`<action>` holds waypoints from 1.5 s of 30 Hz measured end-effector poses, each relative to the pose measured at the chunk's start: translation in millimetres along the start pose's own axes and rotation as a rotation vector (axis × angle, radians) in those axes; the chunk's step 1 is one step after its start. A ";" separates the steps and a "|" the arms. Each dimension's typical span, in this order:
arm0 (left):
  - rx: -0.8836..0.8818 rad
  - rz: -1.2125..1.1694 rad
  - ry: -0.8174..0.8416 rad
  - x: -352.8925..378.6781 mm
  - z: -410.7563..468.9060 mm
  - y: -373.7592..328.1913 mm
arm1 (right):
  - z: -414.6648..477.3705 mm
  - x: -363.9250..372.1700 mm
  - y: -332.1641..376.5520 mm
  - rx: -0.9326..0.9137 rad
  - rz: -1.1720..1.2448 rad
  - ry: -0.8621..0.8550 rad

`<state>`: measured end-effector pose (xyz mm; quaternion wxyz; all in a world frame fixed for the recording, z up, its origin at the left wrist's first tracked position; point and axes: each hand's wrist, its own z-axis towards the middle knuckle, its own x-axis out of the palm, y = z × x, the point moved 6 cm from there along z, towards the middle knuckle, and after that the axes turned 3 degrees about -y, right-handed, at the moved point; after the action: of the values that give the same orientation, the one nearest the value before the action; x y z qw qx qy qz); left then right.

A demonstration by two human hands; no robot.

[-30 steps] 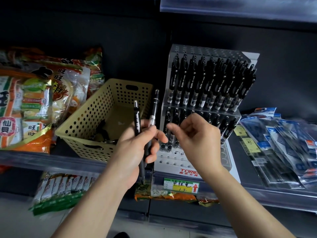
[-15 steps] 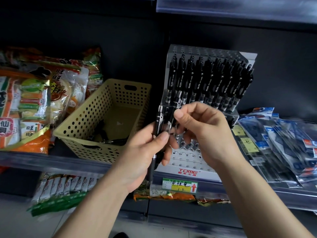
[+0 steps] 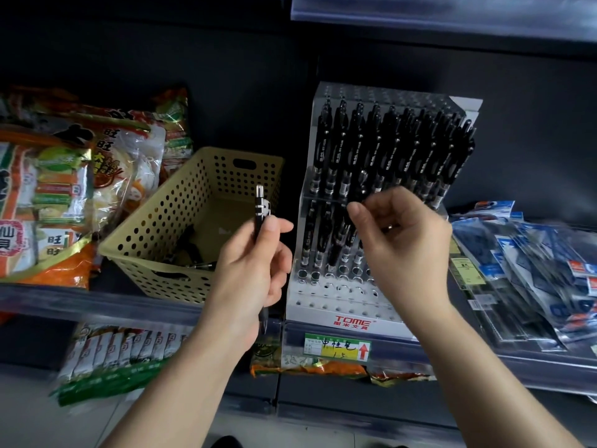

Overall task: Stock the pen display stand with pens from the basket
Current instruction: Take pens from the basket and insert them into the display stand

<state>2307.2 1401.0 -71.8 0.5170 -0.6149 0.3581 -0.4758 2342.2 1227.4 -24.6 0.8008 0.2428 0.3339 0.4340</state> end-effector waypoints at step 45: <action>0.056 -0.031 0.074 8.6 -0.8 2.2 | -16.3 27.7 -21.3 -0.073 -0.271 0.188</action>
<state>2309.1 1392.3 -72.1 0.5131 -0.5877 0.3540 -0.5158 2352.6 1242.0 -58.7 0.8254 0.1248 0.4212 0.3545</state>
